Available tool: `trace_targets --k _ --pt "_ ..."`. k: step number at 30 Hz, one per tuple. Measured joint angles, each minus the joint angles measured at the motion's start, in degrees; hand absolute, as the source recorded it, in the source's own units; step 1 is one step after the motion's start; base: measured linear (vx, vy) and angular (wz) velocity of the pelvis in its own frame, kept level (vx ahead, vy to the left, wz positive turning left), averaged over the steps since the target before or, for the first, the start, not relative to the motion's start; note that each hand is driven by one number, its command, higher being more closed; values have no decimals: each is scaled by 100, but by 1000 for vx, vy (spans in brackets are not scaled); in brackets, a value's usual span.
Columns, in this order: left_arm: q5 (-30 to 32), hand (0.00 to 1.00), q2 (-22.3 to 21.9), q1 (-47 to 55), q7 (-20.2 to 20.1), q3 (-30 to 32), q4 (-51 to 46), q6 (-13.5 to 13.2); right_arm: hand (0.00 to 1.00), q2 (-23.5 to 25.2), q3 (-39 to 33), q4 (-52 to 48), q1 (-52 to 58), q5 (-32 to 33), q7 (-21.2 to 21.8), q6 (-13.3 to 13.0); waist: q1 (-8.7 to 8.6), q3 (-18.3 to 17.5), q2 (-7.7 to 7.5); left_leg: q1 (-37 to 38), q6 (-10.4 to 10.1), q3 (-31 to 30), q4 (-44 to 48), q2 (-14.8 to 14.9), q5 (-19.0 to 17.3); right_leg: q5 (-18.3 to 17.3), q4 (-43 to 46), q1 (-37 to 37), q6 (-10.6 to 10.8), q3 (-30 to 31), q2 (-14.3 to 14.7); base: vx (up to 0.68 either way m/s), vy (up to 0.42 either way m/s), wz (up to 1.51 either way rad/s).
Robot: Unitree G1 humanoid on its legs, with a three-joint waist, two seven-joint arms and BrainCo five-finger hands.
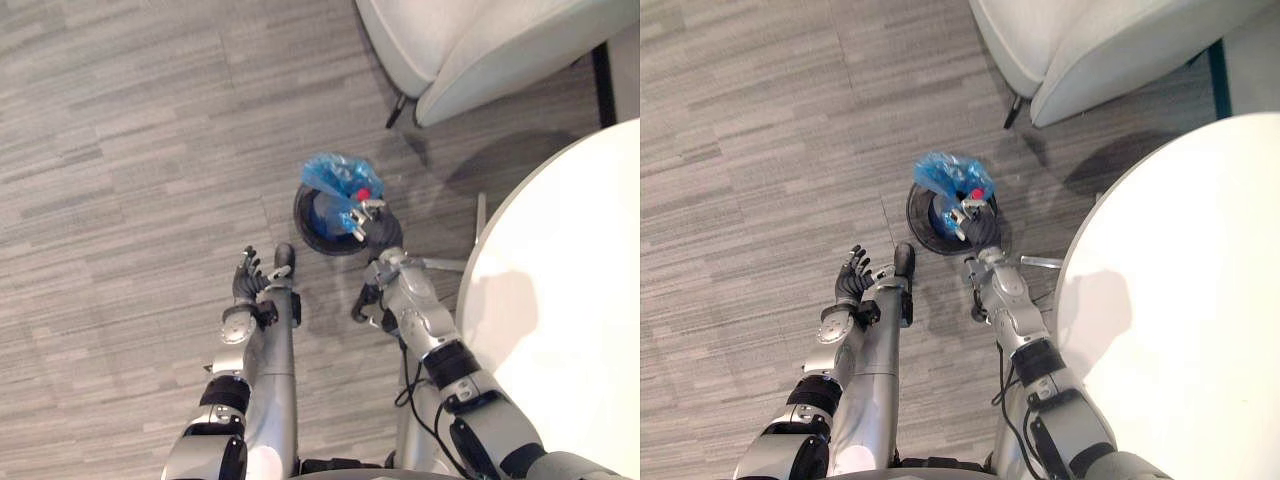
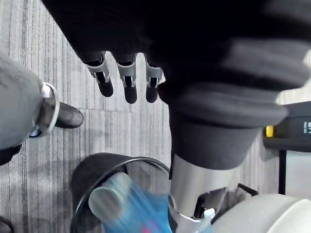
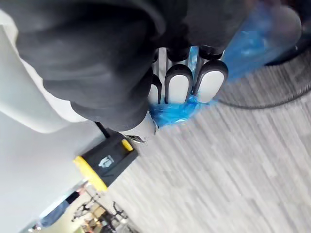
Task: Gather rubbish on tea table into small bin, then transfer packed bag to large trash can.
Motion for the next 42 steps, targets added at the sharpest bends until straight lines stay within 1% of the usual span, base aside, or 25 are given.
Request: trace_targets --k 4,5,7,10,13,17,20,21,22,24,25,26,27,28,29,30,31,32,33,35,37,38,40,41,42 --pt "4 0 2 684 -100 -286 61 1 100 11 197 -533 616 -73 91 -2 -2 -523 -41 1146 84 245 -720 8 68 203 -816 1057 189 87 127 125 48 -16" --pt "9 0 22 849 -119 -392 192 -6 100 4 237 -569 751 -205 153 -5 -2 -741 -59 1431 100 313 -1004 -6 96 289 -1080 1277 234 165 178 123 55 -34" --pt "83 0 135 952 -134 -566 523 2 100 -23 248 -566 801 -346 189 -4 -27 -950 -76 1856 133 461 -1424 -16 224 466 -1478 1569 291 281 255 123 69 -38" --pt "303 0 319 1132 -240 -688 733 9 100 -126 292 -567 807 -549 296 1 -159 -1016 -85 2424 179 647 -1918 -40 387 705 -1946 2003 331 427 341 94 77 -32" --pt "539 0 478 1362 -251 -704 781 3 100 -230 300 -565 852 -716 356 12 -140 -1065 -78 3007 184 931 -2142 -24 390 906 -2365 2489 396 732 463 67 73 -47" --pt "698 0 577 1648 -243 -728 457 -5 100 -261 444 -631 727 -748 449 4 -135 -1239 -56 3264 192 1281 -2276 -22 385 1214 -2710 2583 420 1162 599 -15 75 -61" --pt "899 0 692 1639 -245 -864 -102 -22 100 -251 442 -642 550 -973 477 2 -139 -1233 -44 3089 340 1343 -1837 23 304 1303 -2407 2394 533 1411 553 -134 43 -22" --pt "938 0 698 1641 -248 -845 -339 -78 100 -270 435 -747 501 -982 460 1 -148 -1206 39 3090 466 1291 -1787 64 245 904 -1668 2285 512 1522 531 -220 -16 34" --pt "1045 0 748 1595 -246 -855 -517 -108 100 -288 396 -872 479 -1000 400 -21 -159 -1208 8 3046 463 1122 -1680 -26 255 407 -394 2176 542 1657 390 -180 -62 51" --pt "1141 0 791 1682 -231 -820 -877 -122 100 -293 407 -880 294 -1188 355 -58 -121 -1193 52 2982 419 846 -1509 -86 283 87 657 2476 753 1850 334 -210 -134 82" --pt "1143 0 845 1734 -215 -809 -1149 -137 100 -322 401 -976 151 -1307 231 -146 -114 -1239 -14 2800 338 599 -1420 -153 375 -101 516 2775 776 1904 345 -322 -256 101" --pt "1144 0 857 1741 -190 -741 -1368 -138 100 -411 405 -1105 -87 -1423 157 -197 -91 -1305 32 2563 289 405 -1550 -164 582 -387 -42 2878 697 1873 525 -300 -215 80" --pt "1144 0 842 1771 -188 -722 -1457 -139 100 -474 396 -1153 -204 -1428 129 -226 -58 -1342 113 2471 312 317 -1722 -114 755 -478 -413 2923 578 1795 648 -315 -192 32" --pt "1145 0 817 1804 -188 -771 -1670 -144 100 -621 340 -1261 -487 -1429 71 -245 63 -1390 247 2268 333 217 -2123 15 1059 -644 -1077 2923 308 1718 867 -269 -138 12" --pt "1144 0 745 1789 -181 -802 -1723 -147 100 -722 309 -1263 -649 -1427 21 -277 37 -1366 446 2139 293 41 -2281 131 1157 -560 -1206 2868 306 1624 970 -355 -166 44" --pt "1139 0 668 1760 -179 -899 -1878 -143 100 -851 148 -1231 -781 -1426 -50 -328 9 -1315 628 2114 323 -240 -2667 214 1148 -394 -1348 2819 214 1380 1135 -364 -158 62" --pt "1136 0 644 1760 -178 -972 -1974 -142 100 -919 59 -1197 -796 -1425 -120 -329 13 -1314 648 2179 351 -304 -2894 241 1040 -328 -1351 2795 147 1283 1158 -397 -156 91" --pt "1136 0 646 1740 -135 -1173 -2198 -145 100 -1016 -116 -1014 -858 -1490 -243 -328 32 -1293 578 2151 402 -38 -2951 262 612 -111 -1566 2809 -71 1045 1081 -321 -127 64" --pt "1137 0 643 1744 -118 -1226 -2332 -151 100 -1040 -161 -949 -925 -1550 -270 -326 20 -1284 554 2077 404 112 -2780 235 615 -35 -1632 2818 -118 952 1027 -324 -114 81" --pt "1225 0 647 1746 -117 -1355 -2917 -274 100 -1081 -284 -927 -1107 -1650 -388 -322 -148 -1274 527 1988 460 471 -1561 -43 562 341 -2029 2799 -145 706 787 -282 -80 67" --pt "1335 0 659 1730 -108 -1338 -3163 -406 100 -1090 -267 -927 -1148 -1651 -390 -322 -135 -1286 550 2280 541 574 -1083 -20 384 515 -2201 2810 -142 704 773 -188 7 21" --pt "1404 0 669 1697 -99 -1352 -3261 -511 100 -1093 -253 -927 -1171 -1651 -387 -322 -147 -1293 561 2617 446 572 -1053 -1 50 639 -2325 2815 -120 690 774 -163 41 11" --pt "1486 0 671 1640 -87 -1464 -3364 -518 100 -1102 -254 -926 -1183 -1649 -384 -321 -153 -1306 585 3087 331 591 -1574 4 -117 868 -2601 2872 -53 651 802 -121 75 11" --pt "1498 0 670 1629 -88 -1483 -3365 -518 100 -1106 -255 -926 -1182 -1649 -384 -320 -156 -1311 594 3139 331 594 -1660 4 -117 902 -2638 2885 -46 640 806 -123 108 23" --pt "1606 0 687 1525 -97 -1638 -3377 -513 100 -1102 -275 -922 -1186 -1642 -370 -310 -176 -1328 555 3313 279 627 -2248 -75 139 1119 -2945 2977 55 581 766 -111 122 26"
